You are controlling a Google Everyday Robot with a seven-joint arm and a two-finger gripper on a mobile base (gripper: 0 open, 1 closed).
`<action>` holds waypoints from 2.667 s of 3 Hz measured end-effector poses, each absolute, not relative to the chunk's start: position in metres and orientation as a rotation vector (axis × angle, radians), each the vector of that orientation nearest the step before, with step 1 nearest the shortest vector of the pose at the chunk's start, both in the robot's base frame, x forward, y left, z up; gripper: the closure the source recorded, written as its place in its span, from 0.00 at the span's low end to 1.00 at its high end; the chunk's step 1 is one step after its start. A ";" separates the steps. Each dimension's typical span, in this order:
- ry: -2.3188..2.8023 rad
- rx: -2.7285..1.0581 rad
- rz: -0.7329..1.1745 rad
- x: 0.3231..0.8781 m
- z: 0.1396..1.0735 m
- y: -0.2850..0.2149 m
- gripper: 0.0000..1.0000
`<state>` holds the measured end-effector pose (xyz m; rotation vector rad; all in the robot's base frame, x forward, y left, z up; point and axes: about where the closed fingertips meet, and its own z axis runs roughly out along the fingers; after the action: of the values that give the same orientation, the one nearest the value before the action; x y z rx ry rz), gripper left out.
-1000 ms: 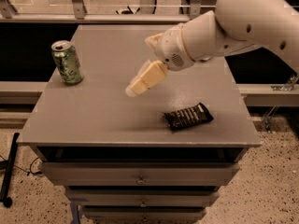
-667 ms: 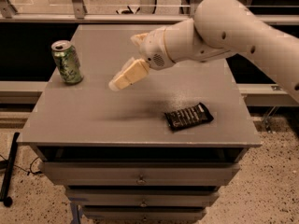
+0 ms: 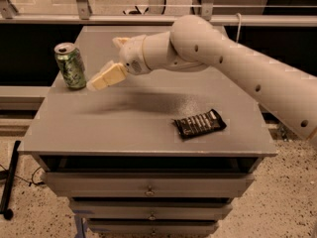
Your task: Move green can near blue plastic bottle
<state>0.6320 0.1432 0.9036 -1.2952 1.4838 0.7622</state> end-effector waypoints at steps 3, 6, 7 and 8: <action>1.418 -1.198 0.908 0.667 0.889 0.216 0.00; 1.392 -1.168 1.018 0.659 0.895 0.238 0.64; 1.385 -1.141 0.983 0.662 0.907 0.212 0.88; 1.390 -1.132 0.894 0.668 0.919 0.162 1.00</action>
Offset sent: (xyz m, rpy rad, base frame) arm 0.0495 0.0743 -0.0213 0.1646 0.0385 0.0080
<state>0.6683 0.1618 0.9193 -1.1319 1.3900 0.8938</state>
